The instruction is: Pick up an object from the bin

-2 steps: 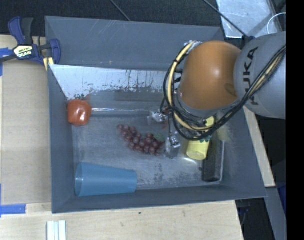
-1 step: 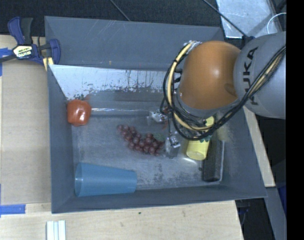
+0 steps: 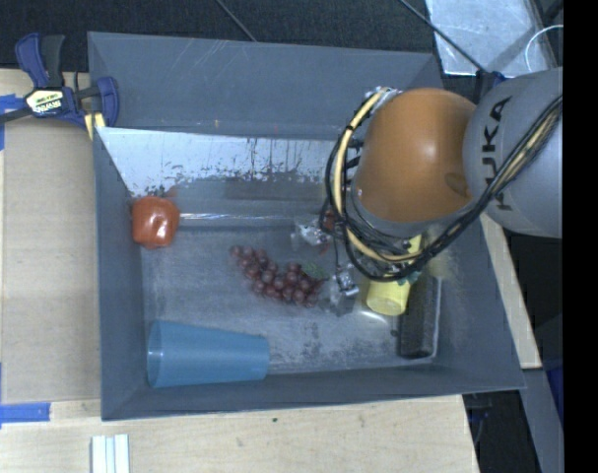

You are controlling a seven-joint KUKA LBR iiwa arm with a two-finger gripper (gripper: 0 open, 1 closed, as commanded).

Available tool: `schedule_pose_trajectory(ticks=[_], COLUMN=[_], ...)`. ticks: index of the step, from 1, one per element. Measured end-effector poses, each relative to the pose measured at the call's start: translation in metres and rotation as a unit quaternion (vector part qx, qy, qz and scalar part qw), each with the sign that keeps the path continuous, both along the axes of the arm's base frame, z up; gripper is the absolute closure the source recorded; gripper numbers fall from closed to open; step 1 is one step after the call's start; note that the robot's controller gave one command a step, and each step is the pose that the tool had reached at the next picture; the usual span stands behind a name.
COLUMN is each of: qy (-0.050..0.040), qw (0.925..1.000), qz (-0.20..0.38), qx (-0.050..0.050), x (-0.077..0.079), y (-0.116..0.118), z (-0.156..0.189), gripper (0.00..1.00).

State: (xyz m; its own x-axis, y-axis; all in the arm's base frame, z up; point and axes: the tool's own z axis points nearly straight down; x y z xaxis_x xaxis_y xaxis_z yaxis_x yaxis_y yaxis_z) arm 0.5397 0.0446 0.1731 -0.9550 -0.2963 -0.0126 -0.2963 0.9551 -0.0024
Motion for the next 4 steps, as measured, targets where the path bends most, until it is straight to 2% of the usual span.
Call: schedule_pose_trajectory(ticks=[1,2,3,4], qy=[0.0021,0.0007,0.0006,-0.0006], qw=[0.9943,0.9934,0.9846,0.9895], qz=[0.107,0.115,0.175,0.144], qx=[-0.002,-0.002,-0.003,-0.002], x=[0.008,0.007,-0.004,0.015], y=[-0.036,-0.027,-0.019,-0.021], z=[-0.036,-0.039,-0.032,-0.038], gripper=[0.00,0.00,0.00,0.00])
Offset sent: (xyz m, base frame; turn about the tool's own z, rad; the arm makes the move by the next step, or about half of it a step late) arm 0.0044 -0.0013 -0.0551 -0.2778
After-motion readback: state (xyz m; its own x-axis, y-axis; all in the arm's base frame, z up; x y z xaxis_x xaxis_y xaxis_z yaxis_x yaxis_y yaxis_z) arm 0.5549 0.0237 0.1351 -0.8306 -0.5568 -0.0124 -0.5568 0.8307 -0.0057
